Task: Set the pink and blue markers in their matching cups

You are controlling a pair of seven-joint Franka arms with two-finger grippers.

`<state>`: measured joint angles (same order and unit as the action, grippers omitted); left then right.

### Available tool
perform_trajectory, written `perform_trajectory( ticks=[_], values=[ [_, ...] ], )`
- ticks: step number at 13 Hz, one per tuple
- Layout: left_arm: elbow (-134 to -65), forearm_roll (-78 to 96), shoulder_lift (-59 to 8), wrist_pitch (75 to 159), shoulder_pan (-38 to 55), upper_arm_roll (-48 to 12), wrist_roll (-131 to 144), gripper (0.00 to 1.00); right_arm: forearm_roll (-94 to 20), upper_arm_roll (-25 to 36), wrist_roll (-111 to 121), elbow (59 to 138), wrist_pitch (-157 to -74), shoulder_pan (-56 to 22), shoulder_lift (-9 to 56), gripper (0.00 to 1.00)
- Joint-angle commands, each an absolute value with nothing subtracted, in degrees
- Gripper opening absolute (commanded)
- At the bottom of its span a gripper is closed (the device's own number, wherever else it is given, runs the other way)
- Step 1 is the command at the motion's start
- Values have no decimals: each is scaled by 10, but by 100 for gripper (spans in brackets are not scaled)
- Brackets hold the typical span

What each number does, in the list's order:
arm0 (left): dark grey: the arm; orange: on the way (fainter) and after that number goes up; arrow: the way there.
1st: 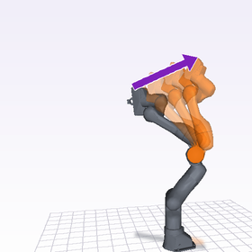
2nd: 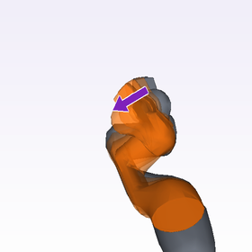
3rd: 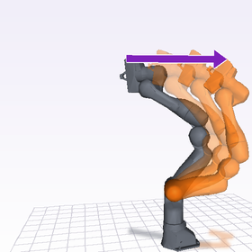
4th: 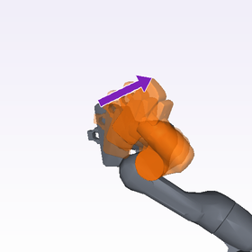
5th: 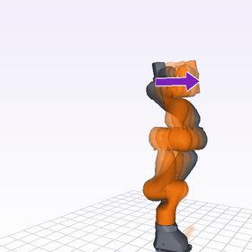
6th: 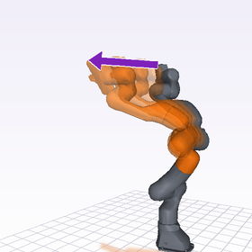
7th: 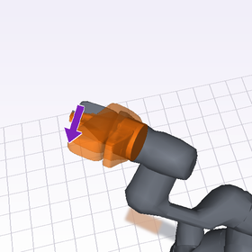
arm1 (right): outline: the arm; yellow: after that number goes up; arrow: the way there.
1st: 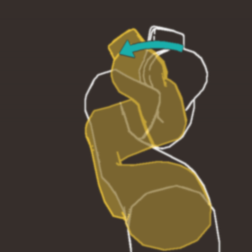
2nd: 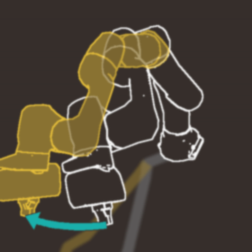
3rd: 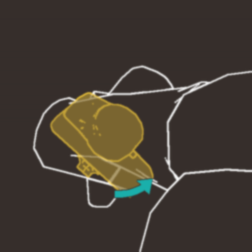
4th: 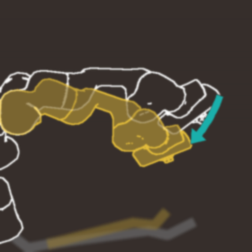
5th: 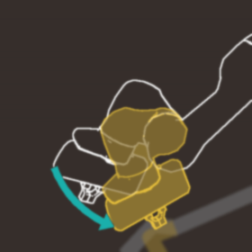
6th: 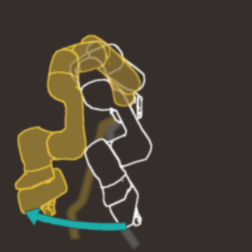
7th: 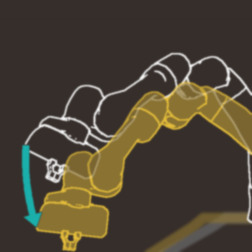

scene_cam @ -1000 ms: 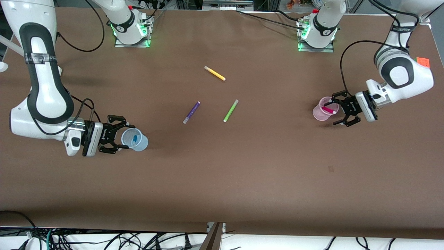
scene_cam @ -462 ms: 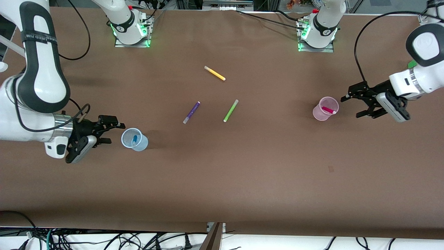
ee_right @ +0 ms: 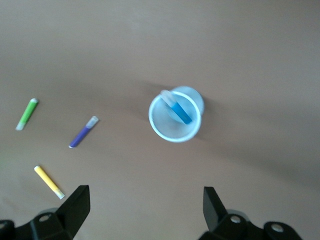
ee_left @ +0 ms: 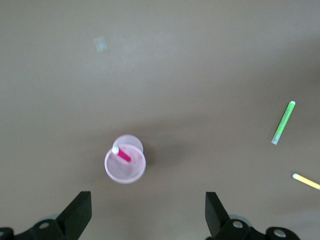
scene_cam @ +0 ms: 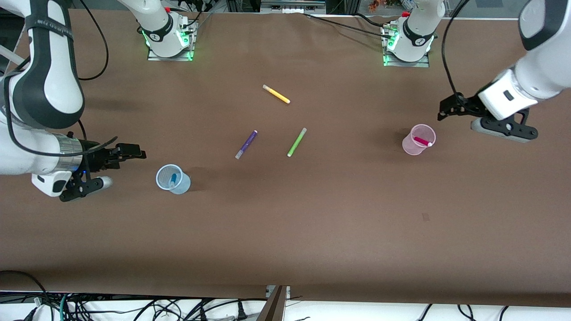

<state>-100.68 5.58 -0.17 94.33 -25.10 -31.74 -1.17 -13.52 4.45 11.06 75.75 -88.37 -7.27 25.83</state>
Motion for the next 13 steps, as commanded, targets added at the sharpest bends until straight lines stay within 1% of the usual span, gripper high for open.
perform_trajectory(
  ticks=[1, 2, 3, 5, 7, 10, 13],
  values=[
    [-922, 18, -51, 876, -240, -326, 60, 100, -66, 26, 36, 779, -849, -73, 205, 100],
    [-897, -7, -71, 863, -228, -326, 62, 100, -45, 16, 19, 795, -848, -73, 182, 100],
    [-869, -37, -86, 850, -211, -326, 62, 100, -30, 6, 3, 828, -851, -71, 151, 100],
    [-832, -66, -108, 830, -203, -323, 62, 100, -11, 2, 2, 885, -855, -67, 93, 100],
    [-834, -65, -108, 831, -203, -322, 65, 100, -8, 2, 7, 903, -852, -63, 68, 100],
    [-836, -65, -108, 831, -204, -323, 81, 100, -8, 2, 5, 918, -851, -38, 26, 100],
    [-830, -64, -109, 833, -196, -323, 82, 100, -8, 4, 5, 914, -856, -19, 4, 100]
  ],
)
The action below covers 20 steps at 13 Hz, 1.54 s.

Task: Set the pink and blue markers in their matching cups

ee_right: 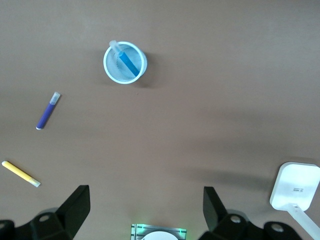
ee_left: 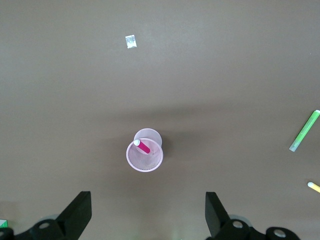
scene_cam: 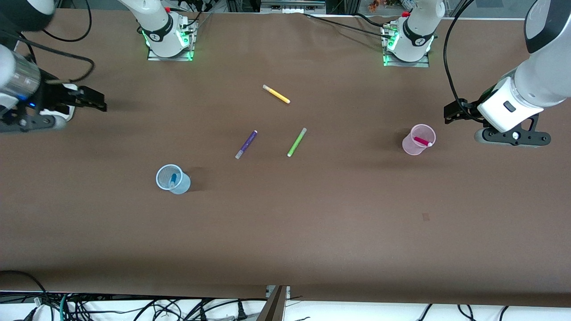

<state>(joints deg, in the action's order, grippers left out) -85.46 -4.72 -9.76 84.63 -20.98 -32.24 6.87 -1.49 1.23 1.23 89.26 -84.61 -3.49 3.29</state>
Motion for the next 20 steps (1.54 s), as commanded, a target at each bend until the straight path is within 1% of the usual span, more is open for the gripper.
perform_trajectory(
  ticks=[1, 3, 4, 5, 6, 7, 8, 10, 11, 13, 14, 17, 20],
  values=[
    [-830, -64, -109, 833, -194, -323, 82, 100, -5, 6, 6, 913, -856, -18, 3, 100],
    [-830, -64, -107, 837, -188, -322, 81, 100, 7, 7, 7, 904, -845, -18, 3, 100],
    [-831, -69, -103, 837, -148, -305, 81, 100, 7, 5, 1, 904, -837, -18, 3, 100],
    [-830, -70, -101, 835, -87, -238, 81, 100, 8, 4, 1, 904, -835, -18, 2, 100],
    [-830, -67, -94, 834, -3, -151, 74, 100, 8, 4, -1, 904, -832, -18, 1, 100],
    [-830, -61, -89, 835, 59, -73, 71, 100, 7, 3, -10, 904, -826, -18, 1, 100],
    [-831, -50, -84, 835, 96, -34, 69, 100, 6, 4, -22, 903, -825, -18, 3, 100],
    [-838, -38, -76, 846, 96, -28, 67, 100, 7, 7, -17, 880, -817, -18, 14, 100],
    [-858, -31, -63, 865, 89, -27, 51, 100, 7, 7, -17, 870, -810, -20, 26, 100],
    [-918, -13, -24, 918, 75, -22, 23, 100, 8, 7, -16, 858, -810, -19, 31, 100],
    [-931, -11, -16, 925, 76, -12, 24, 100, 8, 7, -16, 858, -810, -19, 31, 100],
    [-930, -12, -19, 923, 86, -11, 71, 100, 6, 7, -17, 858, -811, -19, 32, 100],
    [-919, -12, -36, 918, 76, -11, 70, 100, 6, 6, -18, 858, -813, -23, 32, 100]
  ],
)
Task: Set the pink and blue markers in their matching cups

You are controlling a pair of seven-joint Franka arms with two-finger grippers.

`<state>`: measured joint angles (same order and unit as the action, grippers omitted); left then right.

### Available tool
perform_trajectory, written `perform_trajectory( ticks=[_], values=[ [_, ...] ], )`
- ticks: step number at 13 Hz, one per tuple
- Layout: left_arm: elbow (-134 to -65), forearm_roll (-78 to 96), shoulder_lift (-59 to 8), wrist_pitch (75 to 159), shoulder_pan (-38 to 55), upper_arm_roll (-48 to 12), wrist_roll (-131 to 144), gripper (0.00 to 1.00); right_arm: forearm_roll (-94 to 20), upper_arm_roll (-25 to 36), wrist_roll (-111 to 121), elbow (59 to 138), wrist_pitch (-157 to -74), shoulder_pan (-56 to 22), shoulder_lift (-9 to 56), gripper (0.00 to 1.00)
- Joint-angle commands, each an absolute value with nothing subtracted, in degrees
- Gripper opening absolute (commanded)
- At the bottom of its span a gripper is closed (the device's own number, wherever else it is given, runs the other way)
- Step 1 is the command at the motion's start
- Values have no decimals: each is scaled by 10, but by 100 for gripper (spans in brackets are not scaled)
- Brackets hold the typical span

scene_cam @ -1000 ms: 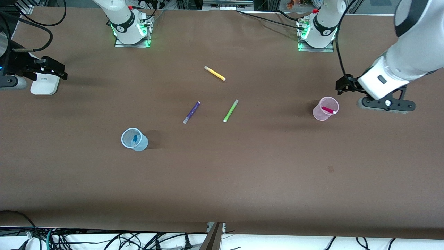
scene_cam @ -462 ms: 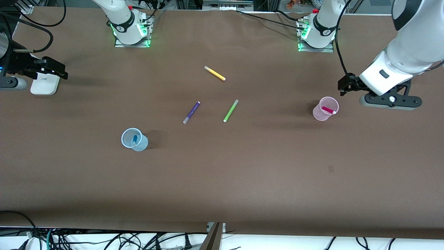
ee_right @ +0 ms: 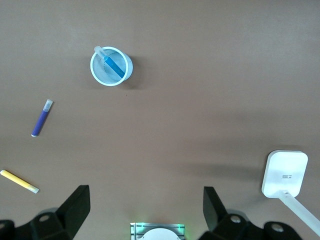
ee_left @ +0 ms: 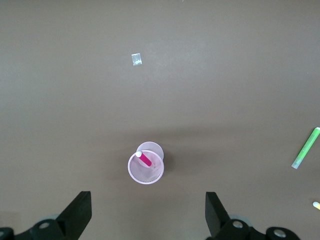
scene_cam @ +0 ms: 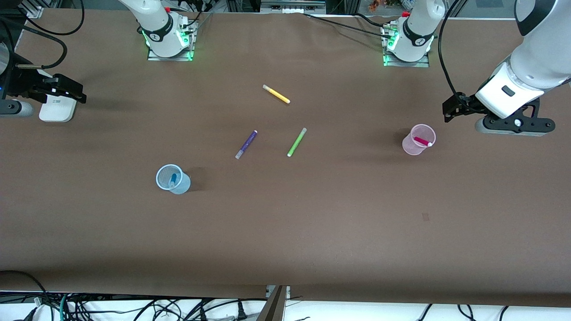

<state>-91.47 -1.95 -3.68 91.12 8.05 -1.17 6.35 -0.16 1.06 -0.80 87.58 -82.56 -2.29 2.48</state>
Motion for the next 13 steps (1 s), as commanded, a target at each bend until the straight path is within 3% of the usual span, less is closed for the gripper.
perform_trajectory(
  ticks=[1, 5, 9, 13],
  values=[
    [-919, -12, -36, 918, 76, -12, 69, 100, 6, 6, -18, 858, -813, -23, 32, 100],
    [-897, -12, -40, 914, 76, -12, 73, 100, 5, 7, -16, 859, -812, -20, 32, 100],
    [-823, -11, -84, 875, 76, -11, 72, 100, 6, 7, -17, 858, -813, -20, 32, 100],
    [-825, -11, -84, 873, 76, -11, 72, 100, 6, 7, -17, 858, -812, -20, 32, 100]
  ],
)
